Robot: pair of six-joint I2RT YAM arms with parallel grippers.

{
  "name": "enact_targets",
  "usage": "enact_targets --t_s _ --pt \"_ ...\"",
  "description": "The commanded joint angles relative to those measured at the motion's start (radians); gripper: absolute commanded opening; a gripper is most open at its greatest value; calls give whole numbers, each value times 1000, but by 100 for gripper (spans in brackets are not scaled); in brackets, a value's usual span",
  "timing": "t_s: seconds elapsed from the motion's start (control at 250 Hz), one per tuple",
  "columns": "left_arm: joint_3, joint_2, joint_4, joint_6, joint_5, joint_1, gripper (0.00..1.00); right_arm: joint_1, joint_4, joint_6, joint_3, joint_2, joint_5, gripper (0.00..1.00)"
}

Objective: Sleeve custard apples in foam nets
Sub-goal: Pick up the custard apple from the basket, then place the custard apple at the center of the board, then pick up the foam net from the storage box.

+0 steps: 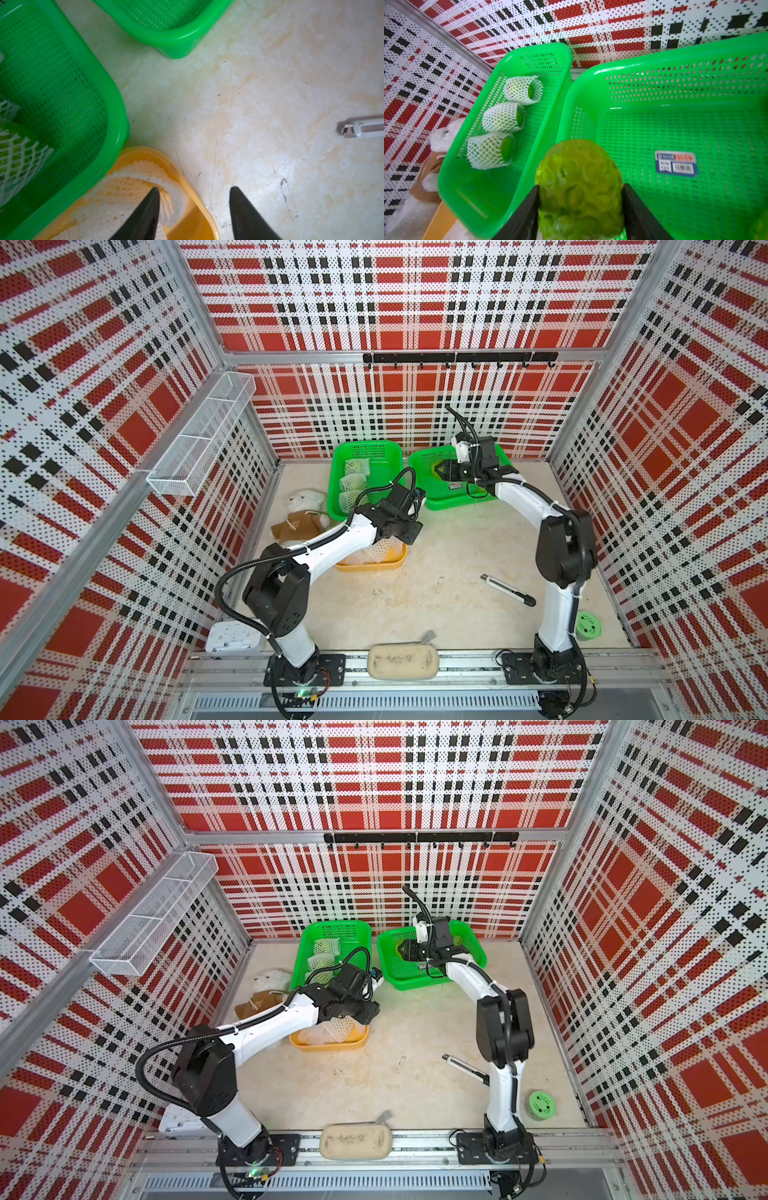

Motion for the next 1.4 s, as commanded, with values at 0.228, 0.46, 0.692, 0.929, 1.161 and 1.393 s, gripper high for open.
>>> enact_targets --t_s 0.228,0.46,0.692,0.929,1.161,1.393 --pt "83 52 -116 14 -45 -4 51 58 14 -81 -507 -403 132 50" --pt "78 58 -138 9 -69 -7 51 162 55 -51 -751 -461 266 50" --pt "91 90 -151 13 -63 6 49 246 115 30 -837 -389 319 51" --pt "88 110 -154 13 -44 35 37 281 134 80 -886 -408 337 69" --pt "103 81 -193 32 -46 41 8 278 44 50 -844 -506 282 90" --pt "120 -26 -244 91 5 27 0 251 -79 -20 -741 -637 100 98"
